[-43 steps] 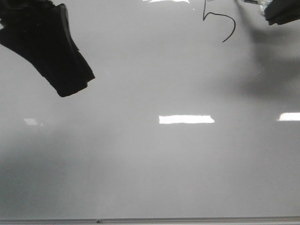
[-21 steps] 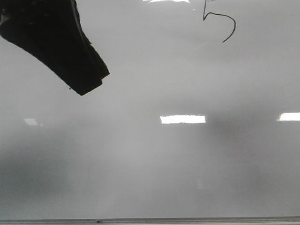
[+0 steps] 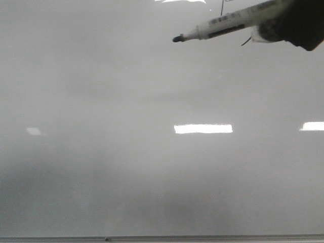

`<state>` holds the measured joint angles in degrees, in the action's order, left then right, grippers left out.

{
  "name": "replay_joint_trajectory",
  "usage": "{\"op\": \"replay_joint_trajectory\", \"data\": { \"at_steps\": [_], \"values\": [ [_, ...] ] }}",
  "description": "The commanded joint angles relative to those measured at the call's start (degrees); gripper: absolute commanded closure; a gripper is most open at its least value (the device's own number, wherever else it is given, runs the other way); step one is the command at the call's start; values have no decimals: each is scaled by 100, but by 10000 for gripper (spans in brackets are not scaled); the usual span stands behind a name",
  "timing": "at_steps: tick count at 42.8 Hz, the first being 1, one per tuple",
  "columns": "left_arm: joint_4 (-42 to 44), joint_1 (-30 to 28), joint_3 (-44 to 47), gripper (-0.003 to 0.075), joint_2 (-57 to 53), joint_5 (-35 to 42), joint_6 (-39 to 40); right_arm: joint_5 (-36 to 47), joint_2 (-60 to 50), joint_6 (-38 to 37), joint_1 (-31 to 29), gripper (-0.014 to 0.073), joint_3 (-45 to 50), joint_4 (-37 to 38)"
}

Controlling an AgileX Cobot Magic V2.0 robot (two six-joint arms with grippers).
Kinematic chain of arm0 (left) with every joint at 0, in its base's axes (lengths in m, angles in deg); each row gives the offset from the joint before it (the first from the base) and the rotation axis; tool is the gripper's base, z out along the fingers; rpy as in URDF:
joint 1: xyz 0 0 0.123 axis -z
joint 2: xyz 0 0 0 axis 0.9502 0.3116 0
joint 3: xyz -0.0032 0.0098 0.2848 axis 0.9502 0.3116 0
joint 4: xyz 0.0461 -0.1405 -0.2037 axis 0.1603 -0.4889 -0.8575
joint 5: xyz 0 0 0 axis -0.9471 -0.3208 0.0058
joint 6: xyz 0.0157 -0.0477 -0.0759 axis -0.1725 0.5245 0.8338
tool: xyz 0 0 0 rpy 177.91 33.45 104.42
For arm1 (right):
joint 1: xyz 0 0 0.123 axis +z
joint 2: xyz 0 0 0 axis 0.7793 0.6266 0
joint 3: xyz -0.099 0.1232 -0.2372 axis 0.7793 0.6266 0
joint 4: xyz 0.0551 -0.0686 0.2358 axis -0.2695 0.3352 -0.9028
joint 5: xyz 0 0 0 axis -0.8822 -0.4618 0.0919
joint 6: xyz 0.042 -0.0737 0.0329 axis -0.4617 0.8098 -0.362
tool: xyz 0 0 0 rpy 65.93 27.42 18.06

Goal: Write number 5 on whiteboard

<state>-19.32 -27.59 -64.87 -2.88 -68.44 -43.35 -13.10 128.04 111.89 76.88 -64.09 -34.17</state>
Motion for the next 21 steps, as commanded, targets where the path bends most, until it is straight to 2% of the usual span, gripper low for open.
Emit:
{"op": "replay_joint_trajectory", "data": {
  "at_steps": [1,6,16,21],
  "values": [
    [7,340,-156,174,-158,286,4,388,-115,-43,316,652,-205,-121],
    [124,607,-156,174,-131,348,4,430,-115,-42,579,652,-209,-351],
    [114,706,-156,176,81,278,85,523,-115,-36,908,652,-211,-645],
    [114,706,-156,232,194,278,98,561,-122,-32,981,652,-211,-754]
  ]
}}
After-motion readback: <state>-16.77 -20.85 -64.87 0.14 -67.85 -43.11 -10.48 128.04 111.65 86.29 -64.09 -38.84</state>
